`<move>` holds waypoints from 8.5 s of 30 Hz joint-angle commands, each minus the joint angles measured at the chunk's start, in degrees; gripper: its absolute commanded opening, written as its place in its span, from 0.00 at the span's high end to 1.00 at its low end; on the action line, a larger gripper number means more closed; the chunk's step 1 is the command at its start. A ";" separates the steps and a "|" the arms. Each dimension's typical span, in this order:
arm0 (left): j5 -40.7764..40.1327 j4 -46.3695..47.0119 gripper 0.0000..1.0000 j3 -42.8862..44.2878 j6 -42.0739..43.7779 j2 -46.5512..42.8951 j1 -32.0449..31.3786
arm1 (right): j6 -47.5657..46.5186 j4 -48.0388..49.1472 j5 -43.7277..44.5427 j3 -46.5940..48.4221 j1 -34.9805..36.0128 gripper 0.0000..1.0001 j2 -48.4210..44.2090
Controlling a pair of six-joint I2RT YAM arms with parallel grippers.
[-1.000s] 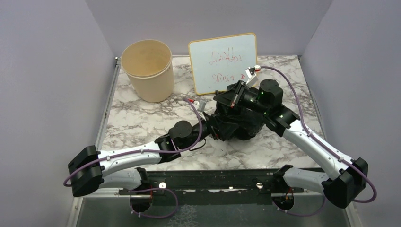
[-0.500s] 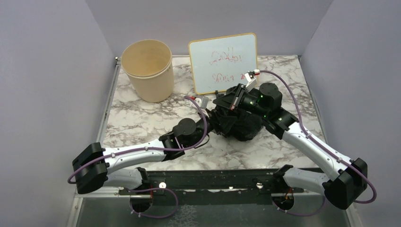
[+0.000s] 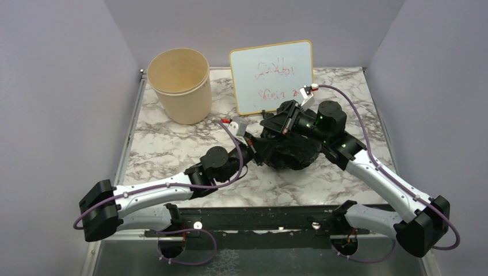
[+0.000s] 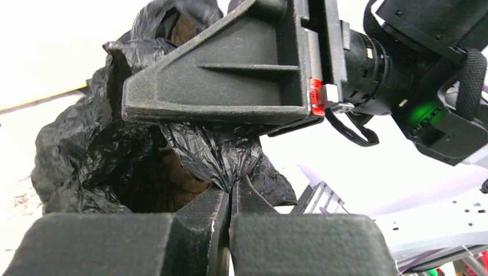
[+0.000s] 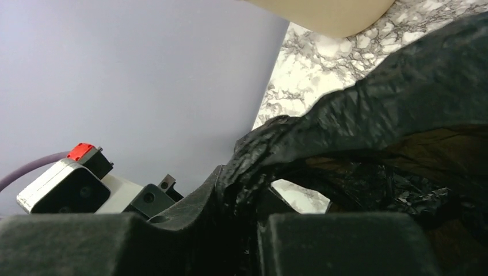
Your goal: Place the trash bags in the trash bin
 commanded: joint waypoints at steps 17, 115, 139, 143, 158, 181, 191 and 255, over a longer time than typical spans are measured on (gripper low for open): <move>16.62 -9.06 1.00 2.28 9.93 -6.38 4.59 | -7.04 -16.91 -14.41 8.85 0.35 0.36 2.09; 23.32 -65.34 0.44 50.39 16.17 28.02 77.98 | -37.76 -23.88 34.33 19.97 0.35 0.99 -9.96; 33.61 -69.94 1.00 49.47 22.12 16.03 77.98 | -34.05 -17.92 40.42 14.37 0.35 0.99 -16.99; 46.45 -69.91 1.00 47.89 21.90 13.60 77.93 | -33.84 -18.85 38.98 14.57 0.35 0.99 -16.10; 51.58 -78.59 1.00 41.43 29.69 9.13 61.13 | -31.72 -19.10 47.14 13.04 0.35 0.99 -19.94; 30.60 -83.04 1.00 46.88 25.22 14.12 50.19 | -28.91 -19.71 45.25 13.51 0.36 0.99 -17.84; 22.62 -80.35 1.00 47.11 23.06 13.46 49.07 | -29.12 -22.23 46.60 15.21 0.35 0.99 -15.95; 10.04 -35.78 0.24 30.23 12.26 19.70 -8.82 | -33.96 -42.56 28.49 22.06 -23.58 0.99 -3.66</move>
